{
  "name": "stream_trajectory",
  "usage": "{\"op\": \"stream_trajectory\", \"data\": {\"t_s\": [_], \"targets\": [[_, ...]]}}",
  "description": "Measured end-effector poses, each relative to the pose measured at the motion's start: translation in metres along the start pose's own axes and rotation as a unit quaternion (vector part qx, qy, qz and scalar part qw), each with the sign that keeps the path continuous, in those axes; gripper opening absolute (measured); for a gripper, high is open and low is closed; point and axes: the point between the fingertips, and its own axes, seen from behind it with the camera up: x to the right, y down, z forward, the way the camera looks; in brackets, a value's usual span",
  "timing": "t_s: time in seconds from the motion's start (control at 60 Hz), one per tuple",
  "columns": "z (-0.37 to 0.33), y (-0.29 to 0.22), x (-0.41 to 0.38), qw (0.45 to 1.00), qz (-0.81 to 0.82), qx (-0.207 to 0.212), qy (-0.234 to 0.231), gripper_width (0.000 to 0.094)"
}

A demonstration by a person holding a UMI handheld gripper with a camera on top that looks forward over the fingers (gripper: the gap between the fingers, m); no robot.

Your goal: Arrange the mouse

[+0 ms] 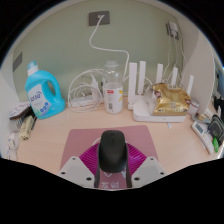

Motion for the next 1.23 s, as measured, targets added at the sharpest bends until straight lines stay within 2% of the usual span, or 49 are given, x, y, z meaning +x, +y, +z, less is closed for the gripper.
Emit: {"op": "stream_trajectory", "data": {"t_s": [0.1,0.217,0.25,0.317,0.367,0.65,0.867,1.233], "targets": [[0.01,0.019,0.007,1.0,-0.004,-0.023,-0.004,0.0426],[0.007,0.019,0.008,1.0,-0.005,-0.024,-0.012,0.0518],[0.003,0.016,0.009,1.0,-0.006,-0.023,-0.009,0.0605],[-0.01,0.01,0.009,1.0,-0.01,-0.017,-0.006,0.0862],[-0.024,0.004,0.008,1.0,-0.015,-0.01,-0.003,0.0836],[-0.154,-0.023,-0.001,0.998,-0.046,0.042,0.028,0.0852],[-0.242,-0.017,-0.007,0.996,-0.056,0.062,0.037,0.0852],[-0.284,-0.003,-0.014,0.994,-0.07,0.069,0.038,0.085]]}}
